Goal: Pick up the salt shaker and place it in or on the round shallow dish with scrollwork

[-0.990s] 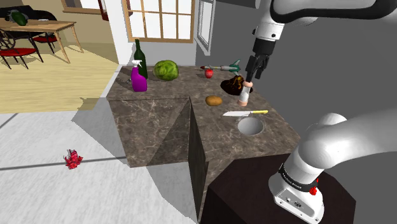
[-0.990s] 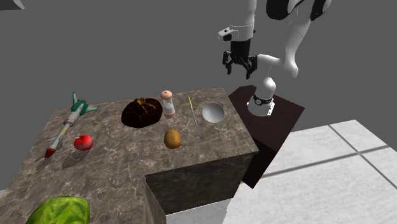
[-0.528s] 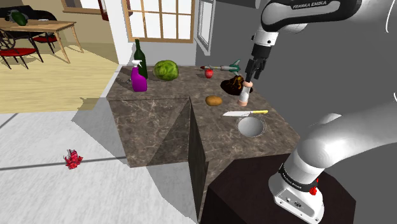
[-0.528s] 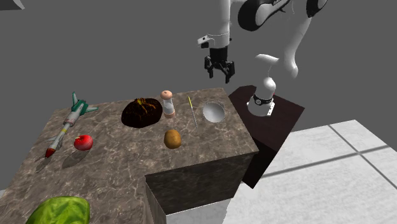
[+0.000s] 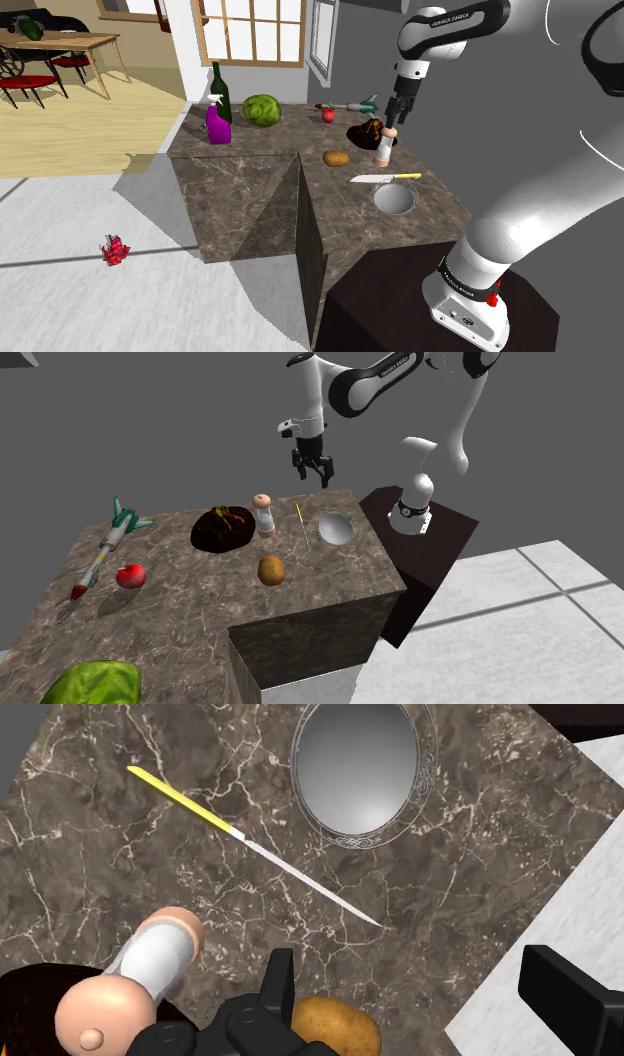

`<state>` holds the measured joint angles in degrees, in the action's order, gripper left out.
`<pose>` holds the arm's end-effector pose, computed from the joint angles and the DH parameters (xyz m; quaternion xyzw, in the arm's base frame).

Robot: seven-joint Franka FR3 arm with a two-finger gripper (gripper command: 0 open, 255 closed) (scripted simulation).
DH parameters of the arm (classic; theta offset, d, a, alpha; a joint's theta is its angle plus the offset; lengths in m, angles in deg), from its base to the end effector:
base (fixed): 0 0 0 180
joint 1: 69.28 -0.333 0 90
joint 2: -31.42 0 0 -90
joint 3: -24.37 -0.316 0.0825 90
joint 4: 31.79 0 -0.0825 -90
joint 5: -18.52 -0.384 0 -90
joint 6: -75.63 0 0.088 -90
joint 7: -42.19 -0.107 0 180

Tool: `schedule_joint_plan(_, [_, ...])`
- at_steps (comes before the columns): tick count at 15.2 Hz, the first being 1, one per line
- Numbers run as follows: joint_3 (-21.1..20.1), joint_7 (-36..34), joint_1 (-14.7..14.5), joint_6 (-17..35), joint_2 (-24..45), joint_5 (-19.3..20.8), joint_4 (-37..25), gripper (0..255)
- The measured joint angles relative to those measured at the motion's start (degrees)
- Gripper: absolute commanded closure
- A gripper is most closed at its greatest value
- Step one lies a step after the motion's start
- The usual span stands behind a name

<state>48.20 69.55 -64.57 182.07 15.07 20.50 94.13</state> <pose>0.4028 -0.2340 0.4849 -0.9984 -0.0050 0.0154 0.0538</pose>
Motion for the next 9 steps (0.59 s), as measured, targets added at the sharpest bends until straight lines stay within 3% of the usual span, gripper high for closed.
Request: schedule_joint_plan(9, [6.6, 12.0, 2.7, 3.8, 19.0, -6.8, -12.9, 0])
